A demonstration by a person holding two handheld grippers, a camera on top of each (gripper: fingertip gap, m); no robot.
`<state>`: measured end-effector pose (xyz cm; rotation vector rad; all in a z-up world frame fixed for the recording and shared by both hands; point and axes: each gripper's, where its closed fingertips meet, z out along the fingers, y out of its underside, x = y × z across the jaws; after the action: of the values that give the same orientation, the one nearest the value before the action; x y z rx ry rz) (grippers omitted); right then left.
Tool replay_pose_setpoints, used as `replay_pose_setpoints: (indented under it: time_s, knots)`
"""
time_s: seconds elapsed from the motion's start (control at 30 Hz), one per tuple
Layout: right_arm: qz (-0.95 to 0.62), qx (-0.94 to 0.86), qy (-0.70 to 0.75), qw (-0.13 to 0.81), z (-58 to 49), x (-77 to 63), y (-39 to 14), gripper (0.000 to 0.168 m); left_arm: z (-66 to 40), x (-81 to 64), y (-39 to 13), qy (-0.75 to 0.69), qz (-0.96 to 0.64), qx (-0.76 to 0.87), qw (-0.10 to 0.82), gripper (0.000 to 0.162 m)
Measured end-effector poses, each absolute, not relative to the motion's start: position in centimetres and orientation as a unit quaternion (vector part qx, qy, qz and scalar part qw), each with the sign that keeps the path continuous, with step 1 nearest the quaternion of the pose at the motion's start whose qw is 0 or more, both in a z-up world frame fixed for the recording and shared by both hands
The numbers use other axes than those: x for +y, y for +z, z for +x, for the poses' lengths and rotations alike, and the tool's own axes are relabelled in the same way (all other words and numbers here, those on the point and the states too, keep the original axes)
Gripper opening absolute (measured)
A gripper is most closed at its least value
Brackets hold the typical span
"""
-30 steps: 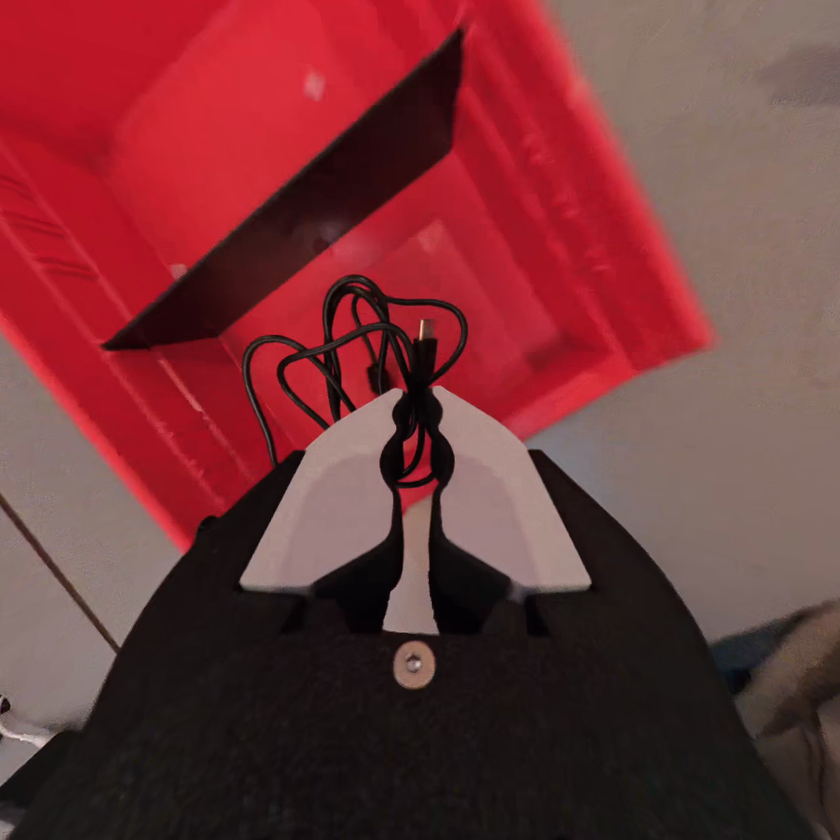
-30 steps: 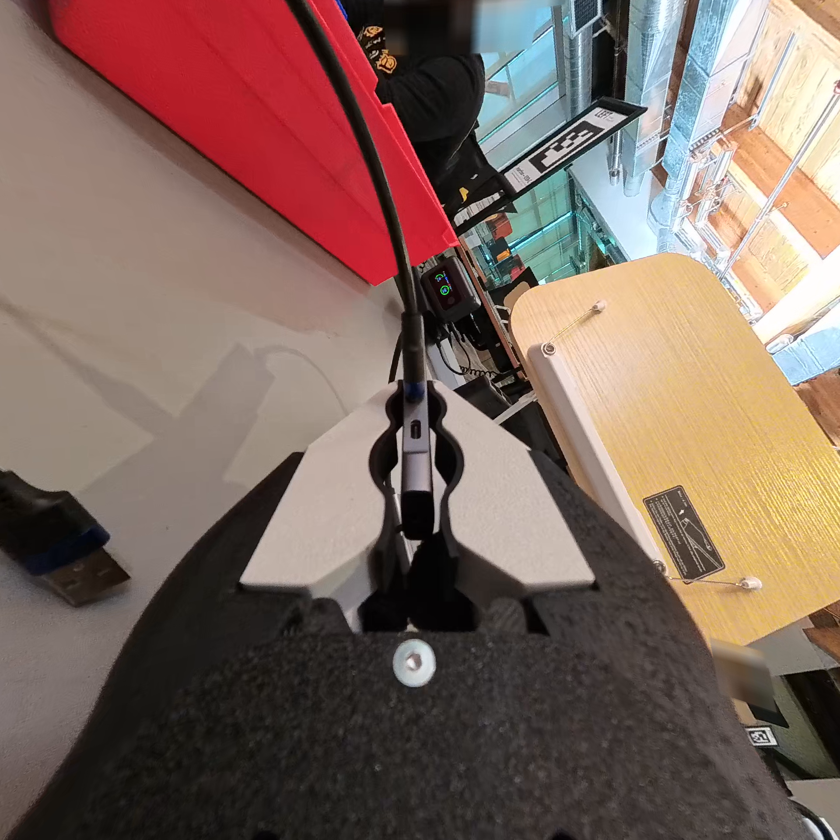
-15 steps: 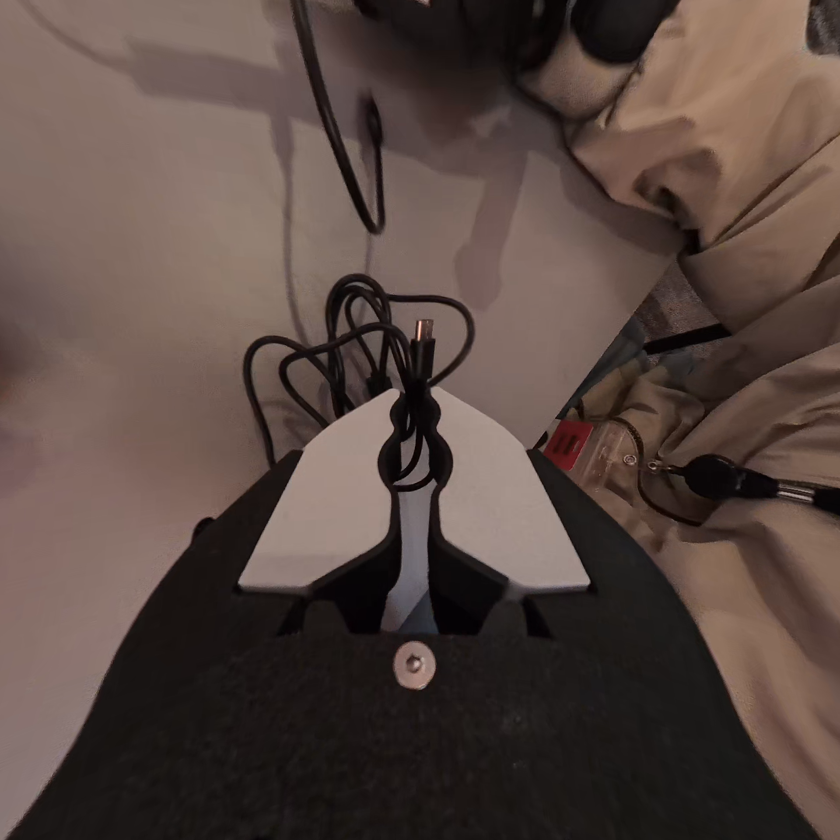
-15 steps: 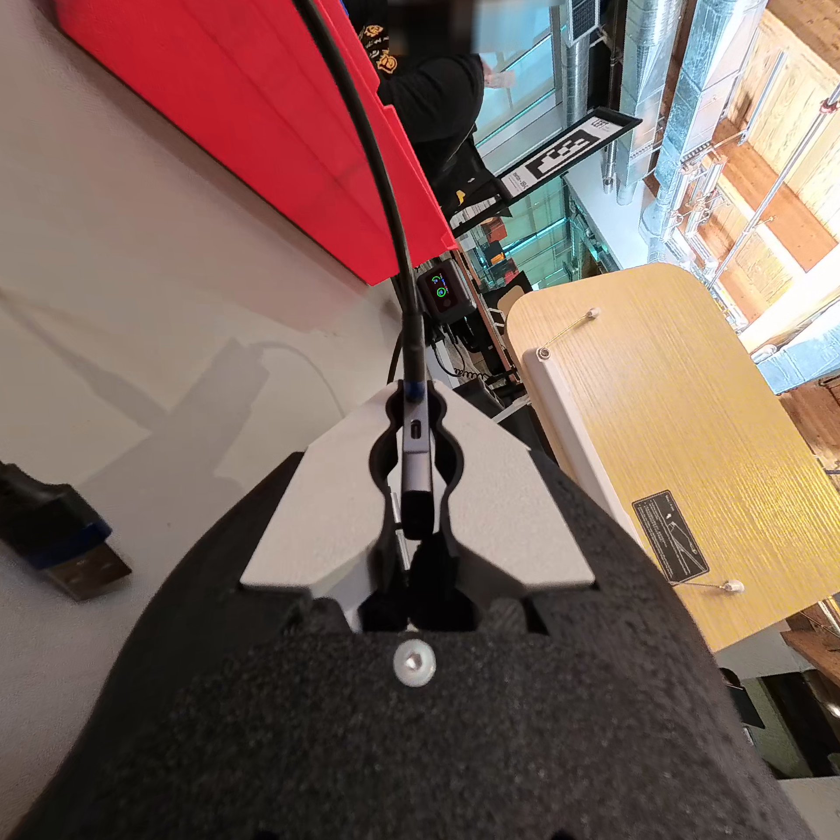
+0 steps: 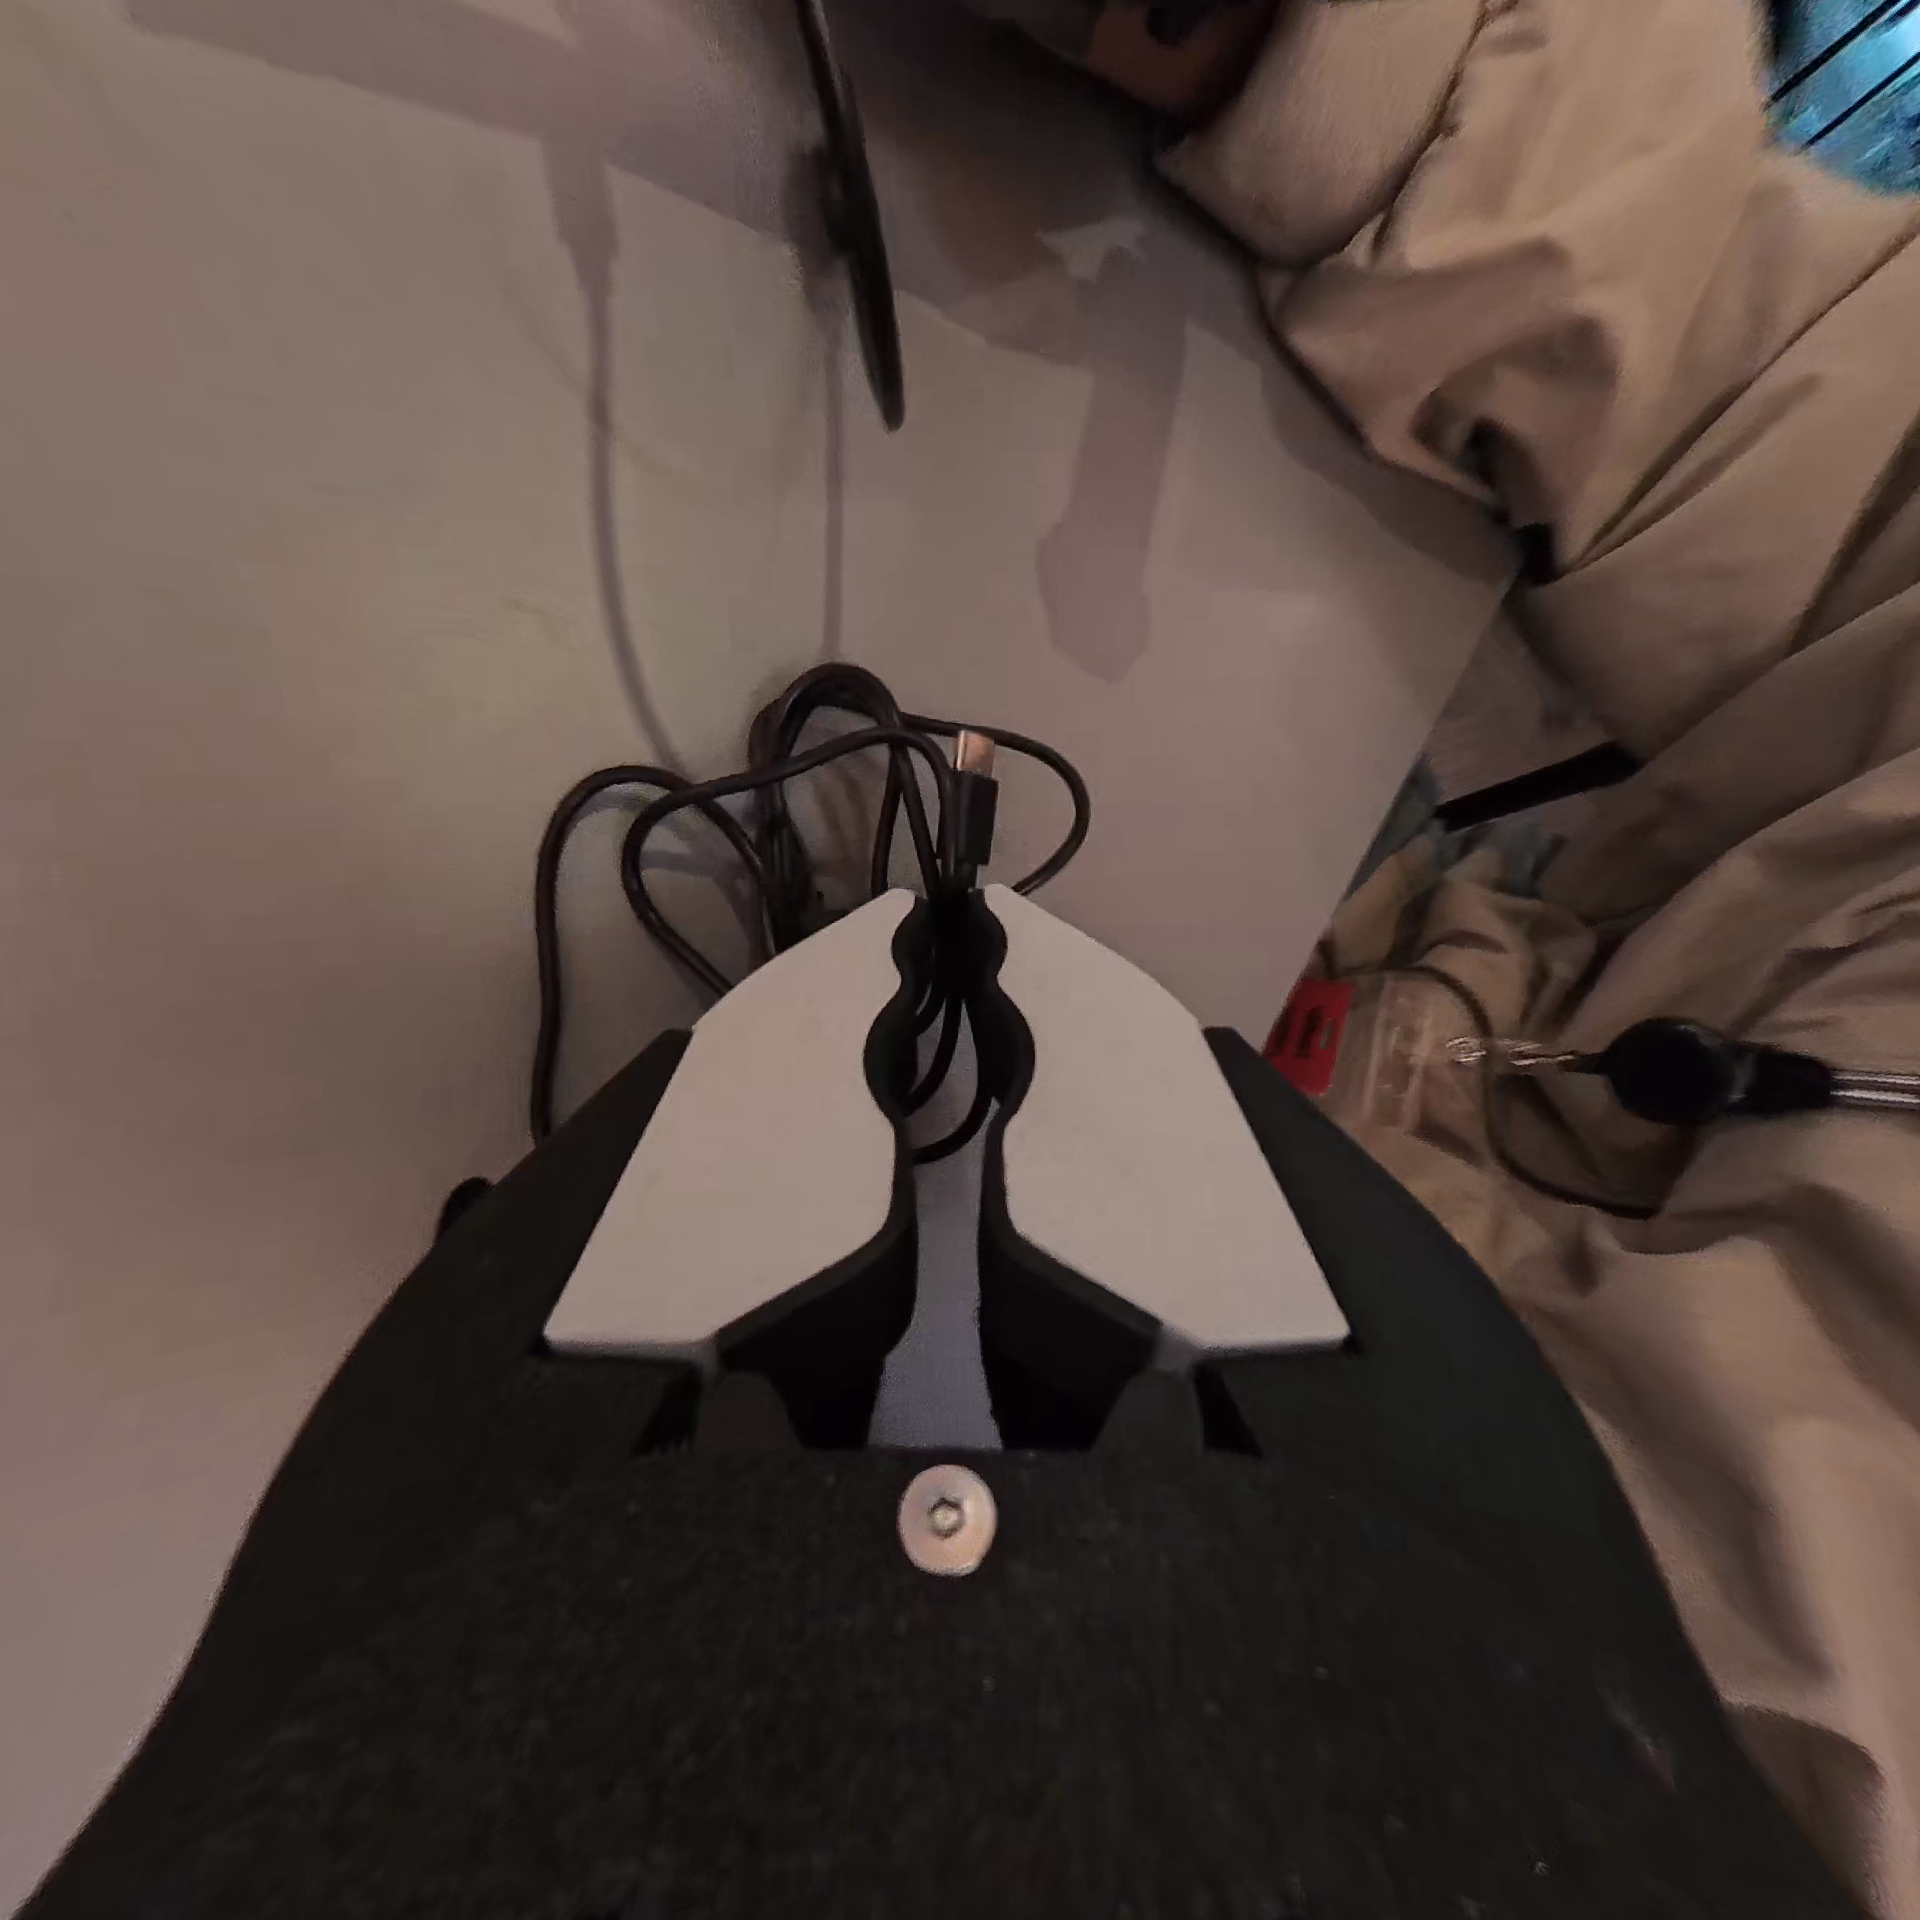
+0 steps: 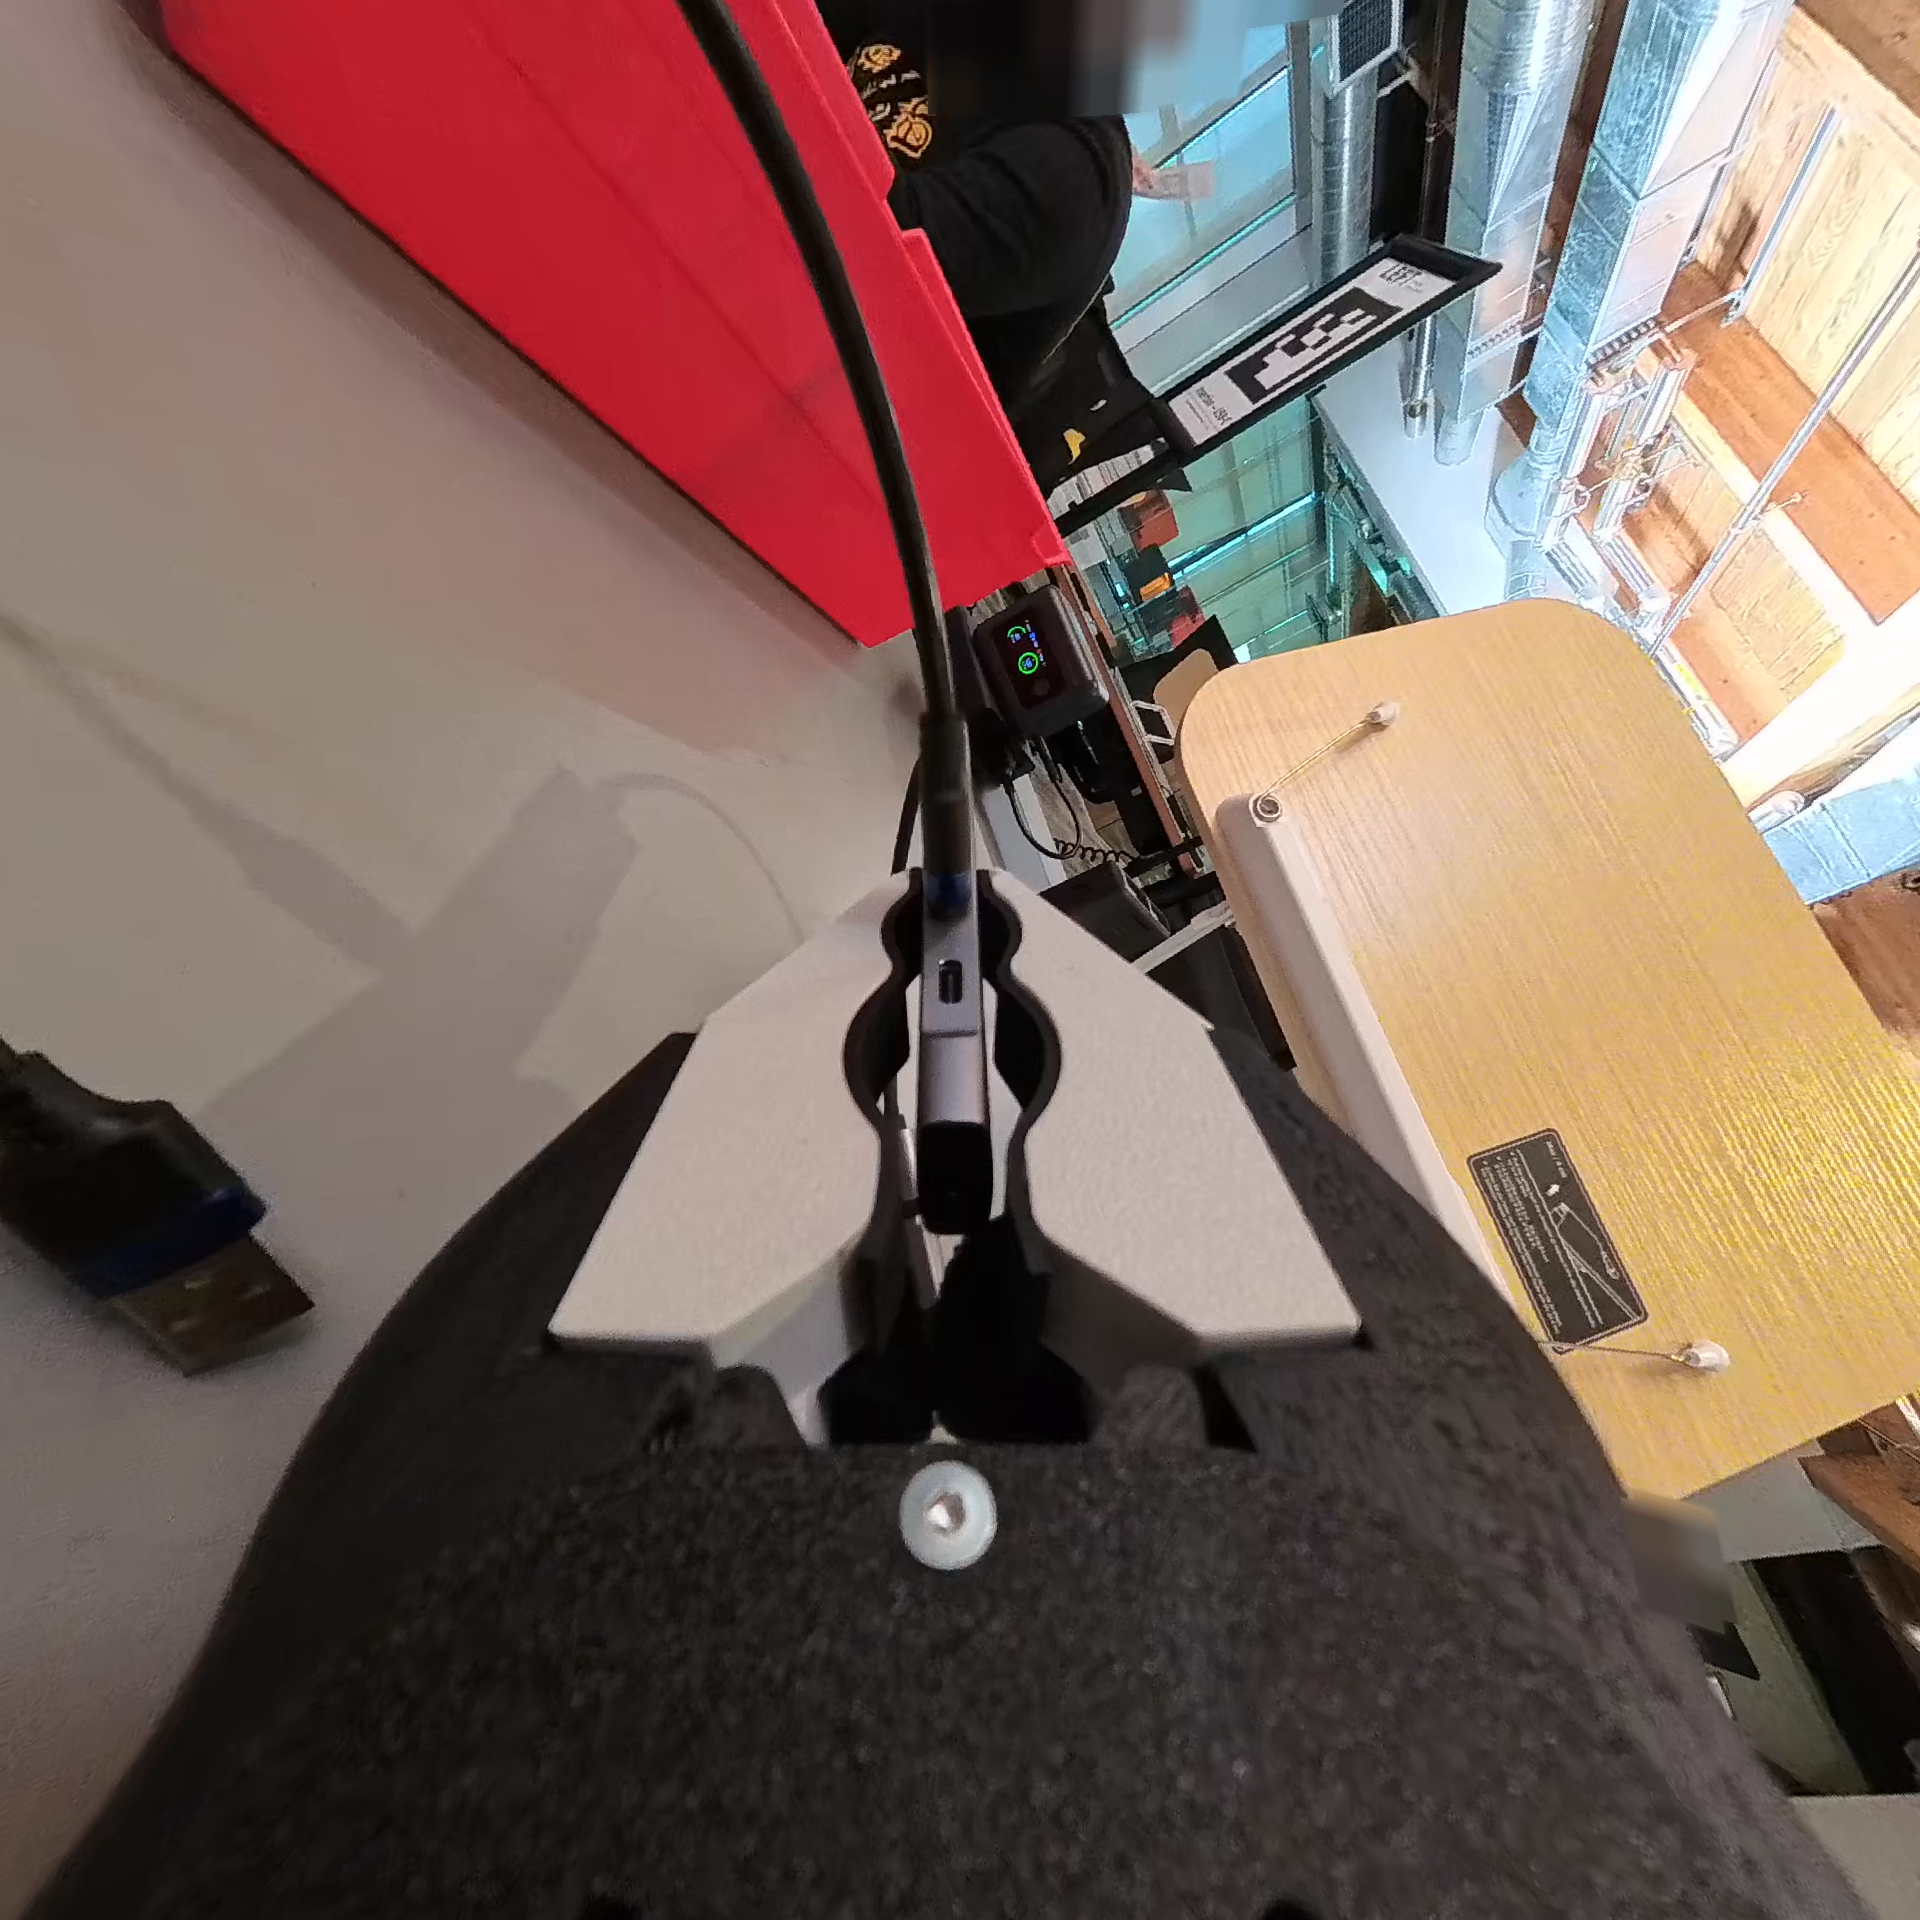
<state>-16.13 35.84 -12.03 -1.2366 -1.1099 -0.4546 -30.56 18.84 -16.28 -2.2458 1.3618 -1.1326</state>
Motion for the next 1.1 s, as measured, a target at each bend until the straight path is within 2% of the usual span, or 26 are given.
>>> replay_pose_setpoints:
  time_s: [0.13, 0.2, 0.4, 0.5, 0.6, 0.77, 0.9, 1.1]
  knots:
    - [-0.545, -0.49, -0.199, 0.651, -16.1, 35.9, -12.1, 0.007, -30.1, 19.3, -14.1, -0.496, -0.754, 0.408, 0.137, 0.006]
    - [-0.545, -0.49, -0.2, 0.65, -16.1, 35.9, -12.1, 0.007, -30.4, 19.9, -13.9, -0.504, -0.754, 0.397, 0.142, 0.007]
    - [-0.545, -0.49, -0.199, 0.65, -16.1, 35.8, -12.2, 0.007, -32.2, 22.1, -15.6, -0.388, -0.783, 0.44, 0.207, 0.012]
    - [-0.545, -0.49, -0.199, 0.65, -16.1, 35.8, -12.1, 0.007, -31.5, 20.7, -14.6, -0.355, -0.747, 0.503, 0.251, 0.018]
    - [-0.545, -0.49, -0.199, 0.65, -16.1, 35.8, -12.1, 0.007, -29.9, 17.3, -14.1, -0.307, -0.683, 0.594, 0.293, 0.018]
    - [-0.545, -0.491, -0.199, 0.65, -16.2, 35.8, -12.2, 0.007, -29.0, 15.1, -17.0, -0.25, -0.678, 0.64, 0.261, 0.016]
    - [-0.545, -0.491, -0.2, 0.649, -16.2, 35.8, -12.2, 0.007, -28.9, 15.4, -17.1, -0.225, -0.671, 0.648, 0.281, 0.012]
    - [-0.546, -0.492, -0.199, 0.648, -16.3, 35.9, -12.3, 0.007, -28.9, 15.2, -18.0, -0.22, -0.67, 0.655, 0.272, 0.015]
